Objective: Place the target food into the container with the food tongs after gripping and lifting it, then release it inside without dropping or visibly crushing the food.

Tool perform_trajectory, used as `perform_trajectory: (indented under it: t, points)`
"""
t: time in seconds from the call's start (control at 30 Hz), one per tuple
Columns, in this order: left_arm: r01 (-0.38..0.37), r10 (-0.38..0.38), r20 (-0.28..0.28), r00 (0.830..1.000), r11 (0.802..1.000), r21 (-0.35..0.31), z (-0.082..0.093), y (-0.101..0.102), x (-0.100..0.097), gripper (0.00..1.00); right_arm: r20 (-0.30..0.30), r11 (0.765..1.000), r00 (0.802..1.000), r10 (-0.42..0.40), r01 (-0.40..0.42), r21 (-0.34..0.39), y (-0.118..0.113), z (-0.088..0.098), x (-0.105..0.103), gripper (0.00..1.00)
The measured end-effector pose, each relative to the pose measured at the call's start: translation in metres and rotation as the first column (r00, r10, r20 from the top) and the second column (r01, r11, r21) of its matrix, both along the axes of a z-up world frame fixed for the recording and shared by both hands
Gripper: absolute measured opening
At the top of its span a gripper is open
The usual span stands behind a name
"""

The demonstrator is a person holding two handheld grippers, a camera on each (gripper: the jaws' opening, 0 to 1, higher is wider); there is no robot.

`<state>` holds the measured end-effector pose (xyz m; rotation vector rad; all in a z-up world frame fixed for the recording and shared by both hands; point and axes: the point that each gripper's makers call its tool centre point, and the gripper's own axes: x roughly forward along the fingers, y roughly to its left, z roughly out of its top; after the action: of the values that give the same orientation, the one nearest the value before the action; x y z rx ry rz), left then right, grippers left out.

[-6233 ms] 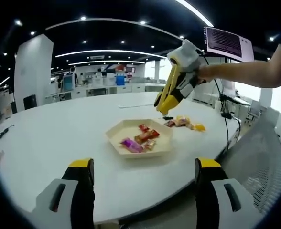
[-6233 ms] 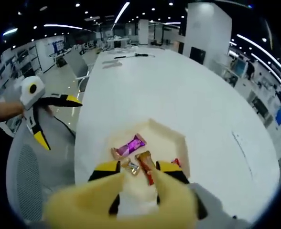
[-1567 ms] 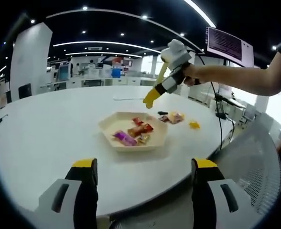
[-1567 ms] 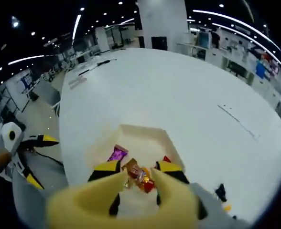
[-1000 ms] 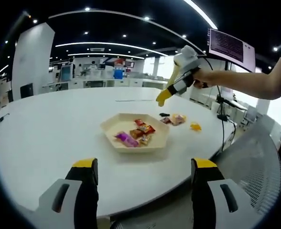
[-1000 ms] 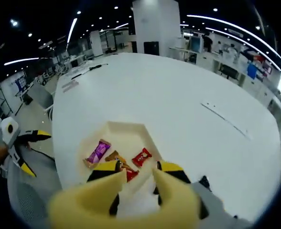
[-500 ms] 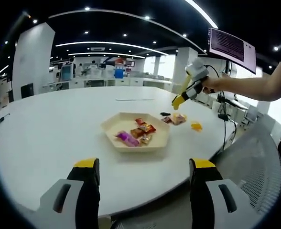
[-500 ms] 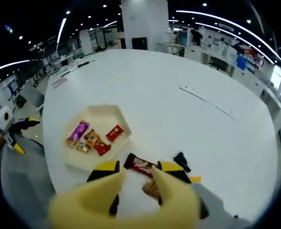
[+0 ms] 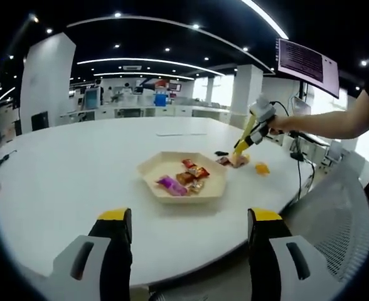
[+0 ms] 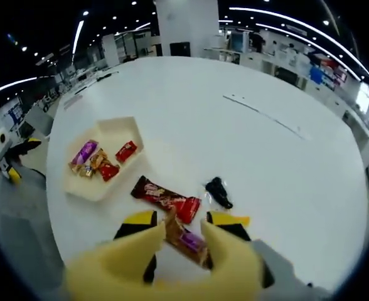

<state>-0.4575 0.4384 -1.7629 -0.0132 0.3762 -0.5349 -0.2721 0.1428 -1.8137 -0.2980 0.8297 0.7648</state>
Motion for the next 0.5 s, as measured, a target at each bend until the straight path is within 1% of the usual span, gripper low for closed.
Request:
perform_trajectory:
  t: [0.1,0.17,0.2,0.23,0.3,0.5]
  points:
    - [0.0,0.0,-0.003,1.0,1.0,0.002,0.0,0.0,0.0,0.72,-0.01,1.0,1.0,0.002,-0.002,-0.003,-0.001,-0.006,0.001,0.31]
    - [-0.003,0.003,-0.004,1.0,1.0,0.002,-0.001,0.001,0.0,0.72,-0.042,1.0,0.999,0.008,-0.009,-0.018,-0.005,-0.013,-0.005,0.3]
    - [-0.003,0.003,-0.005,1.0,1.0,0.002,-0.001,0.0,0.0,0.72,-0.047,1.0,0.999,0.013,-0.014,-0.026,-0.007,-0.016,-0.007,0.3]
    - [-0.003,0.003,-0.006,1.0,1.0,0.003,-0.001,0.001,0.0,0.72,-0.046,1.0,0.999,0.013,-0.014,-0.026,-0.009,-0.016,-0.008,0.3]
    - [-0.003,0.003,-0.005,1.0,1.0,0.002,-0.001,0.001,0.001,0.73,-0.074,1.0,0.997,0.003,-0.004,-0.01,-0.012,-0.018,-0.015,0.3]
    - [0.004,-0.004,-0.005,1.0,1.0,0.003,-0.001,0.0,0.0,0.73,-0.097,1.0,0.995,0.008,-0.009,-0.01,-0.017,-0.019,-0.028,0.3]
